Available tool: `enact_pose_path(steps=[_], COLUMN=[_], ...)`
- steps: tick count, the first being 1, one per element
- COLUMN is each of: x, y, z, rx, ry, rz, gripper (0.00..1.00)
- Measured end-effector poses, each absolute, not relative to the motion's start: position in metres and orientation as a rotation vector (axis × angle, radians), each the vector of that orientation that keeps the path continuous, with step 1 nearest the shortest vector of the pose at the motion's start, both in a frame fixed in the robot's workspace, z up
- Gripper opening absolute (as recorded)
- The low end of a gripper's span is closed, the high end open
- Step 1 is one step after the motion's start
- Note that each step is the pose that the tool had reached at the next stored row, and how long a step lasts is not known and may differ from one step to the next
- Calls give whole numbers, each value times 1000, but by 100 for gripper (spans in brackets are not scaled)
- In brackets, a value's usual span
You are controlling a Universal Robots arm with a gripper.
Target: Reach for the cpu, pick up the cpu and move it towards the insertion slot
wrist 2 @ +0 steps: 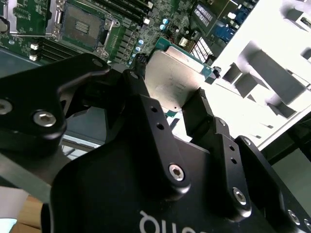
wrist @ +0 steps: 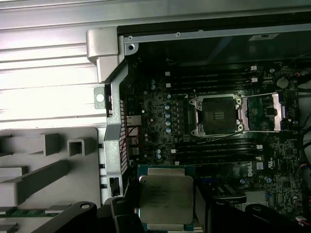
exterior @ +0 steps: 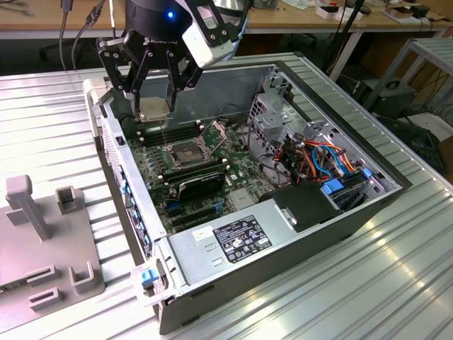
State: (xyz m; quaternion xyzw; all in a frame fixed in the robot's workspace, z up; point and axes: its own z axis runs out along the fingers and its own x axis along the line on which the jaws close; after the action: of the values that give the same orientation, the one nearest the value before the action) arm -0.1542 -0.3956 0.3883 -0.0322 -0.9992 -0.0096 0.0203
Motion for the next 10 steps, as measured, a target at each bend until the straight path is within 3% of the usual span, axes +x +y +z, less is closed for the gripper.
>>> enact_pose_path(steps=[10], x=[-152], y=[-393], z=[388], rx=[-91], ry=[-3135], rz=[-30], gripper=[55])
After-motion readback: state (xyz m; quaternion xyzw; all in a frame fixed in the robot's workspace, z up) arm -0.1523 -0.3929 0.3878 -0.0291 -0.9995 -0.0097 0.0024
